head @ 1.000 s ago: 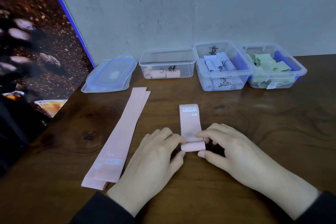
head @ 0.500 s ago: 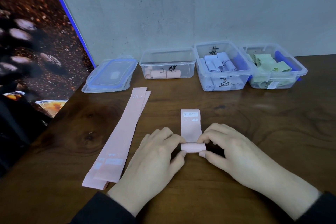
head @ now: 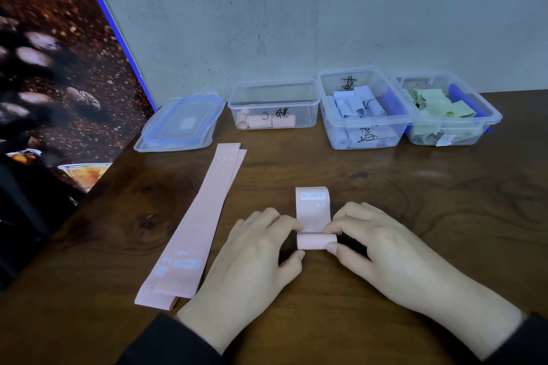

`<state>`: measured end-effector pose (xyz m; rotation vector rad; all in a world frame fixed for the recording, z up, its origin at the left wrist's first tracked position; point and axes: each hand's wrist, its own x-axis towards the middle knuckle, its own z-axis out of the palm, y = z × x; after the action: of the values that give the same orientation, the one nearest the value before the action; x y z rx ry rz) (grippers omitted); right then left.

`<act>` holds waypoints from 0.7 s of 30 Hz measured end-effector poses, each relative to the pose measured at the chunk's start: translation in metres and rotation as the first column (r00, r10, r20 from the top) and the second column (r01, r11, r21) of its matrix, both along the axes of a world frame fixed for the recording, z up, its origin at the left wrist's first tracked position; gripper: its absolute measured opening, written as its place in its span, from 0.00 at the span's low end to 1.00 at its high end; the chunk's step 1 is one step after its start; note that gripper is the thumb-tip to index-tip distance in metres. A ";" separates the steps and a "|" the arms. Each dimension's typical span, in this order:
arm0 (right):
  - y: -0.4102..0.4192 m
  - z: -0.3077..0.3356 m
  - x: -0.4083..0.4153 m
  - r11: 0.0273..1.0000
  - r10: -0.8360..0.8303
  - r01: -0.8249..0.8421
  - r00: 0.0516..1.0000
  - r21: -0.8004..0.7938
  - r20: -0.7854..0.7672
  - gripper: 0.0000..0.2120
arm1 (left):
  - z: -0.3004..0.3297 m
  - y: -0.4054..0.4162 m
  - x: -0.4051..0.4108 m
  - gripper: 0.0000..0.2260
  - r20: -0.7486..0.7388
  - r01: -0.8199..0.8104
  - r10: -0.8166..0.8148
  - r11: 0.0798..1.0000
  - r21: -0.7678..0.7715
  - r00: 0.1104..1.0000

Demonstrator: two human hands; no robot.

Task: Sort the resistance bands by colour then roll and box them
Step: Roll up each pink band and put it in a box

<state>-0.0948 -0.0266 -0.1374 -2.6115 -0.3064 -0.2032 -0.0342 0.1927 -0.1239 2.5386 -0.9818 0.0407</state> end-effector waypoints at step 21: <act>0.000 -0.002 -0.001 1.000 0.000 0.000 1.000 0.001 0.017 0.08 | -0.003 0.002 0.001 0.13 0.027 0.020 -0.019 0.999 -0.044 0.999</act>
<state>-0.0955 -0.0262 -0.1398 -2.6098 -0.3119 -0.2253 -0.0337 0.1946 -0.1271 2.4937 -1.0049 0.0892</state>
